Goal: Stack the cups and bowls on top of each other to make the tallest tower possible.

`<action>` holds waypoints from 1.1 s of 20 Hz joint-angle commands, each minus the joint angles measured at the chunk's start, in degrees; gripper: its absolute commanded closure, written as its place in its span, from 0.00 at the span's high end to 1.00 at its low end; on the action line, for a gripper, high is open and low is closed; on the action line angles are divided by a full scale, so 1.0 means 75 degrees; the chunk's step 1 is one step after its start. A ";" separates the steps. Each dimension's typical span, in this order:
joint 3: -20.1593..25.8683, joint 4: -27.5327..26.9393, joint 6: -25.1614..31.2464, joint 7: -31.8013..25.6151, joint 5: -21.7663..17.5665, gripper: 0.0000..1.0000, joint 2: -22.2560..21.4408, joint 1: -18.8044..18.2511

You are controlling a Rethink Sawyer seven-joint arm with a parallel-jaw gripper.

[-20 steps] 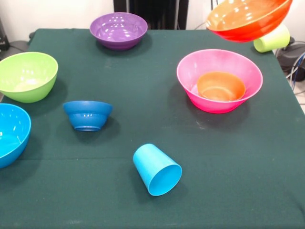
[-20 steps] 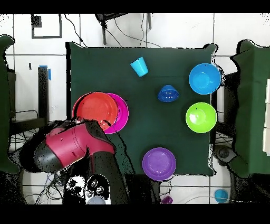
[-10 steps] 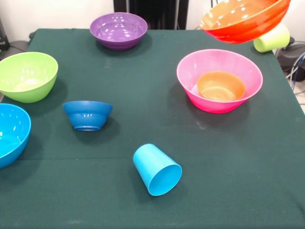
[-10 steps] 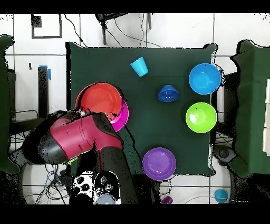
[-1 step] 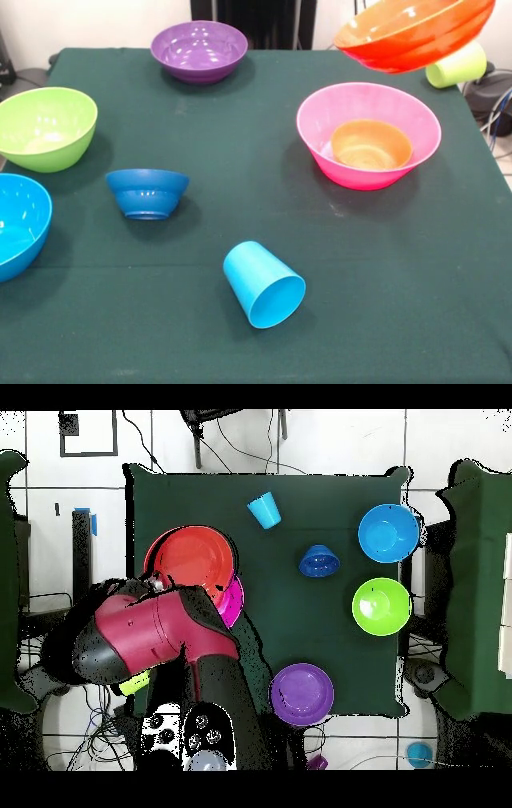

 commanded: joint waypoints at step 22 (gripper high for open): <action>-0.0405 0.0628 0.0558 -0.0021 -0.0622 0.00 -0.0130 0.0113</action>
